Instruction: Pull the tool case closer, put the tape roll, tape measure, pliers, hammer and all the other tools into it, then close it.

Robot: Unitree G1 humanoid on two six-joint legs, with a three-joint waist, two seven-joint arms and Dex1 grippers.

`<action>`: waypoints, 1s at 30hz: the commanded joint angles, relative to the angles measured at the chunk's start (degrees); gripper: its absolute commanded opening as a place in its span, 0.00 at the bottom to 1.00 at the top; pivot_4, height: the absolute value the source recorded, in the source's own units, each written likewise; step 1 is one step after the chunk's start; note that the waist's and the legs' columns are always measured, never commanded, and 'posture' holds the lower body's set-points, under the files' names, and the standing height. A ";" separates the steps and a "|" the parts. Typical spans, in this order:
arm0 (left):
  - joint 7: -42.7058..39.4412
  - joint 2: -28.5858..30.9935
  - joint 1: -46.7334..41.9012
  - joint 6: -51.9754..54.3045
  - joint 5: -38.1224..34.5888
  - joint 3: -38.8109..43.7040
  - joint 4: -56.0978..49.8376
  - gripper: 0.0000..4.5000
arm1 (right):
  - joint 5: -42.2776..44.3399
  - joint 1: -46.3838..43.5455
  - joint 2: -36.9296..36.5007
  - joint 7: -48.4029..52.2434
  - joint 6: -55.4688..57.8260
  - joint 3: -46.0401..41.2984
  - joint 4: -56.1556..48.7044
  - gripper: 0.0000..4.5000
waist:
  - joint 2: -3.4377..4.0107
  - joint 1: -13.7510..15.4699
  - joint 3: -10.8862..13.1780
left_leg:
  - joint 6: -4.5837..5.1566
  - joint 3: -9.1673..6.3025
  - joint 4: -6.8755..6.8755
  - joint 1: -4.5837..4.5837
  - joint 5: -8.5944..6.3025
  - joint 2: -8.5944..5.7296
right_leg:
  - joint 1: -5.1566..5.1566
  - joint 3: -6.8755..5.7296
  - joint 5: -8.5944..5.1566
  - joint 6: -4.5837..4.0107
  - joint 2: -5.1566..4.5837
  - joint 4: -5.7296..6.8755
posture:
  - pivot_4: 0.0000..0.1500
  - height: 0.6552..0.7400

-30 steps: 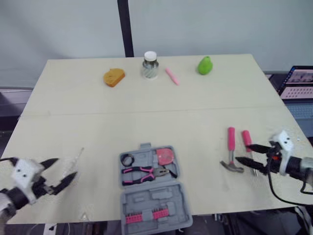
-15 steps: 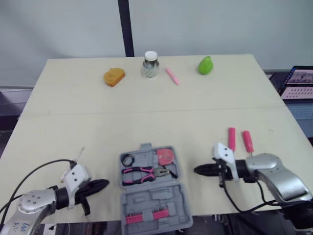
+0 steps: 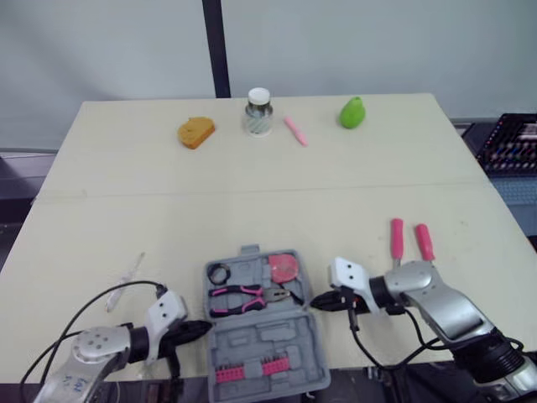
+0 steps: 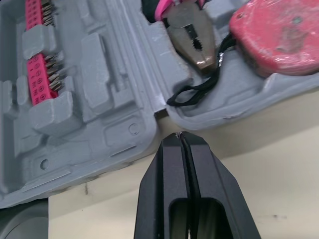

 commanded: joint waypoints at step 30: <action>1.43 -6.40 -17.68 -2.18 3.56 -4.90 13.91 0.01 | -1.79 -3.02 7.22 -4.44 -0.51 -2.24 6.26 0.01 | 0.14 1.54 0.01 | 0.00 -0.25 0.27 0.22 0.02 -0.08 | 0.37 -0.07 0.00 -0.01 -0.06 0.16 | 1.00 1.00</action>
